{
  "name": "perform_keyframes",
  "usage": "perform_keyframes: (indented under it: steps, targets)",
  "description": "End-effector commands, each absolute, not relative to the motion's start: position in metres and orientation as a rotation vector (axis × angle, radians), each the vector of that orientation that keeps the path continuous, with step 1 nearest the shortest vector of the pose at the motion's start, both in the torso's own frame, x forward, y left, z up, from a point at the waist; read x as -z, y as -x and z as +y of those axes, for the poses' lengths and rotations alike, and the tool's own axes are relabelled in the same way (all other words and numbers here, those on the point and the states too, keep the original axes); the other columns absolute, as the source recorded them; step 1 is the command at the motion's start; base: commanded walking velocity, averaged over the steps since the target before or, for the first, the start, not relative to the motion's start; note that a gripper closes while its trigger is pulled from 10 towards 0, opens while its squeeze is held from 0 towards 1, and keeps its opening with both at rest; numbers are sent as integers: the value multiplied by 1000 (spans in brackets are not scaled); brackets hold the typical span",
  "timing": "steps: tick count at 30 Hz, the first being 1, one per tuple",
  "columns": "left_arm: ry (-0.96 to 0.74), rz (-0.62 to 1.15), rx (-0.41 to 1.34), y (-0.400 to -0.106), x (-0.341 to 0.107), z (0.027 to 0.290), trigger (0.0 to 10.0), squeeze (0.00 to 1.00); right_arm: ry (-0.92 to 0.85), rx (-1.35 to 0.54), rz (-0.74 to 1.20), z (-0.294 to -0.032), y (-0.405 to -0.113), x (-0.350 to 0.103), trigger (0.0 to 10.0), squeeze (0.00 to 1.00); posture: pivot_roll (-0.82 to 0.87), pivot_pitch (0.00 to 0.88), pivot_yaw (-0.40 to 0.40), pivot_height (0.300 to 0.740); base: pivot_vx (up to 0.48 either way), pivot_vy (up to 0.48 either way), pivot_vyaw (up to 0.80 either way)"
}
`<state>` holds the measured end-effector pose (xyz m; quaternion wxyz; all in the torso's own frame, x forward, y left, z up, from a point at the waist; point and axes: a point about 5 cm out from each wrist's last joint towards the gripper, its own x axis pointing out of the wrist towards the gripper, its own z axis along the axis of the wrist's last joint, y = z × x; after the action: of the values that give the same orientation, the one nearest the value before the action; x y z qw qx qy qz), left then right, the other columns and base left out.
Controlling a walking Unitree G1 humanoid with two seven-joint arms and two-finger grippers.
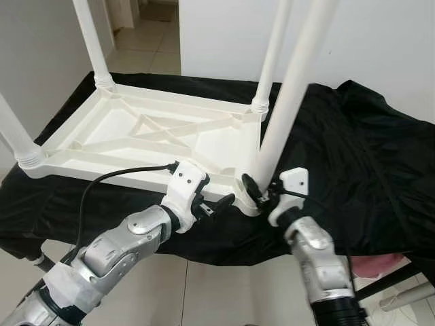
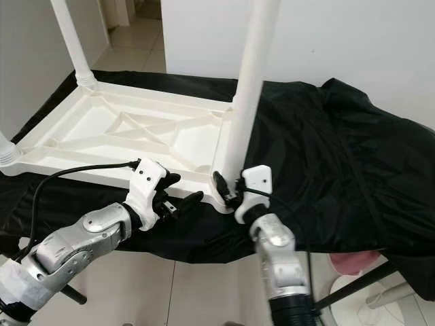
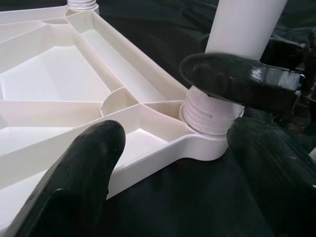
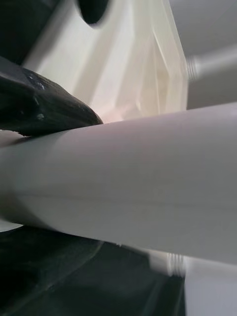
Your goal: Building children table
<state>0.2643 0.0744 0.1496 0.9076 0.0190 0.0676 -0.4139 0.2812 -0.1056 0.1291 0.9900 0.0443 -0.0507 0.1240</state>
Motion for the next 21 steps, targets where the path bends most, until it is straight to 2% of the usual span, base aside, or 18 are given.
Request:
perform_keyframes:
  steps: [1,7,15,16,17,21]
  targets:
    - [-35,140,1252,-250,-151,65,10000,0,-123,-139,-67,-108,-281,-125,10000,0,-46,0,-17,740,0,0,0]
    - [-39,134,1235,-254,-153,70,10000,0,-150,-8,-39,-102,-282,-125,10000,0,-53,0,-13,740,0,0,0]
    - [-48,126,1234,-257,-153,71,10000,0,-115,-41,-32,-96,-280,-125,10000,0,-50,0,-18,740,0,0,0]
    - [-47,125,1234,-257,-153,70,10000,0,-126,-63,-37,-94,-280,-125,10000,231,-48,0,-21,740,0,0,0]
    - [-42,123,1234,-256,-153,70,10000,0,-143,-101,-44,-93,-280,-126,10000,1000,-47,0,-25,740,0,0,0]
    - [-25,128,1237,-253,-152,68,10000,0,-170,-159,-70,-92,-279,-129,10000,1000,-44,0,-30,740,0,0,0]
